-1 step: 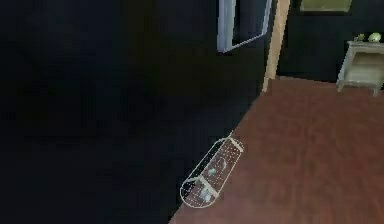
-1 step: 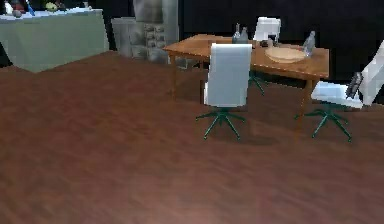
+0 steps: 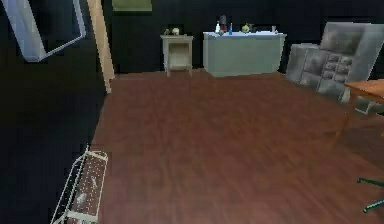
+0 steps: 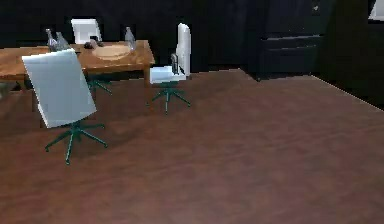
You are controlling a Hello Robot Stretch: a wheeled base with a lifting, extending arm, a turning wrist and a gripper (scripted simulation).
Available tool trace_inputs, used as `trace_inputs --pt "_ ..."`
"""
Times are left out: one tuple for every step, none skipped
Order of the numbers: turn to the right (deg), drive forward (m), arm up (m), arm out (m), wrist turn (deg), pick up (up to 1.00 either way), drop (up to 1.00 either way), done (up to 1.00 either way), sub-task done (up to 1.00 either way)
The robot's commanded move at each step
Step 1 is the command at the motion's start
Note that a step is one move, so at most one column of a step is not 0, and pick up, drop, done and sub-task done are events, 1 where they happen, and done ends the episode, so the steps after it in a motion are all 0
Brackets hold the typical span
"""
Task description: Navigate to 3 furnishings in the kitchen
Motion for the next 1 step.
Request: trace_inputs --pt "45.0 0.00 0.00 0.00 0.0 0.00 0.00 0.00 0.00"
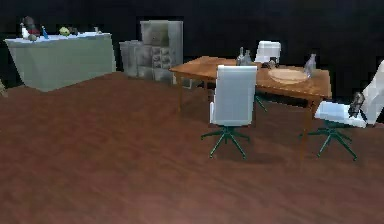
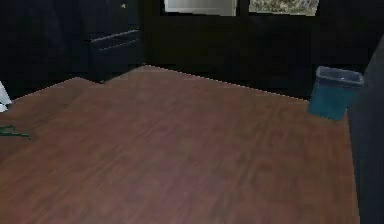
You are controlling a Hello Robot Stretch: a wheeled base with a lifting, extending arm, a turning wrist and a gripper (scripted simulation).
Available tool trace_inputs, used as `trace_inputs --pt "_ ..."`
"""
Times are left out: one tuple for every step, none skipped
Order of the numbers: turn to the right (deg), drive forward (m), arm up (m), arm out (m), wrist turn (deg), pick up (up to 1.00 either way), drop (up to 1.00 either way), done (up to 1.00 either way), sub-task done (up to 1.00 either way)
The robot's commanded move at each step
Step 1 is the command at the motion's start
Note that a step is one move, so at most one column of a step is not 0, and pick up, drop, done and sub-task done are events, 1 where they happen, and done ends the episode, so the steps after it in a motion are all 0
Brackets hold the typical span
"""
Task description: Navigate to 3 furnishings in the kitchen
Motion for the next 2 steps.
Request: trace_inputs --pt "30.0 0.00 0.00 0.00 0.0 0.00 0.00 0.00 0.00" --pt "0.0 1.00 0.00 0.00 0.0 0.00 0.00 0.00 0.00"
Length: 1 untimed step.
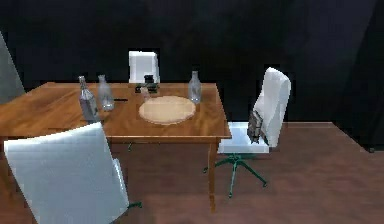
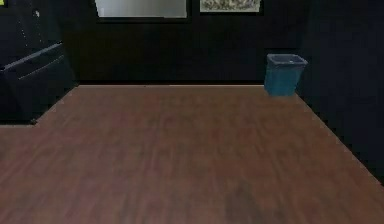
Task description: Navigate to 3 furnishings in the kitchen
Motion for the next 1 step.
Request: trace_inputs --pt "6.0 0.00 0.00 0.00 0.0 0.00 0.00 0.00 0.00"
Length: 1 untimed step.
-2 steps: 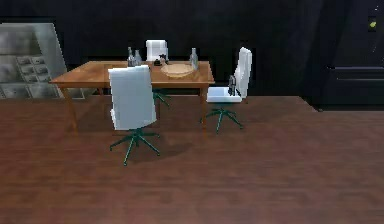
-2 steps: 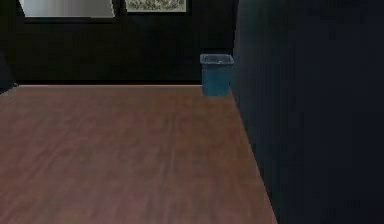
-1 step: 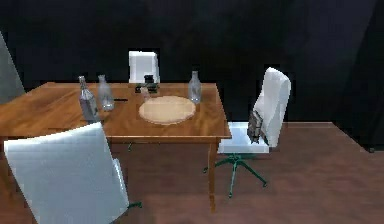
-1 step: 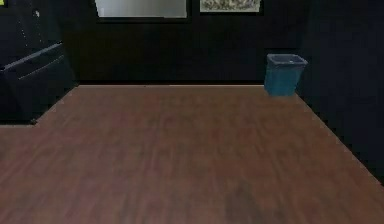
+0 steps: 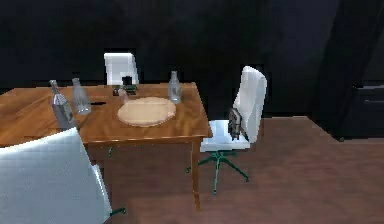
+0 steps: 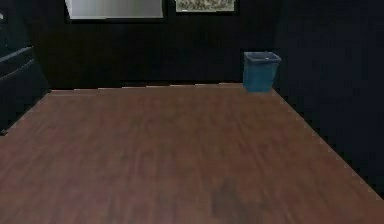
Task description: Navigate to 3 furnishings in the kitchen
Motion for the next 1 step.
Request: trace_inputs --pt "0.0 0.05 0.00 0.00 0.0 0.00 0.00 0.00 0.00"
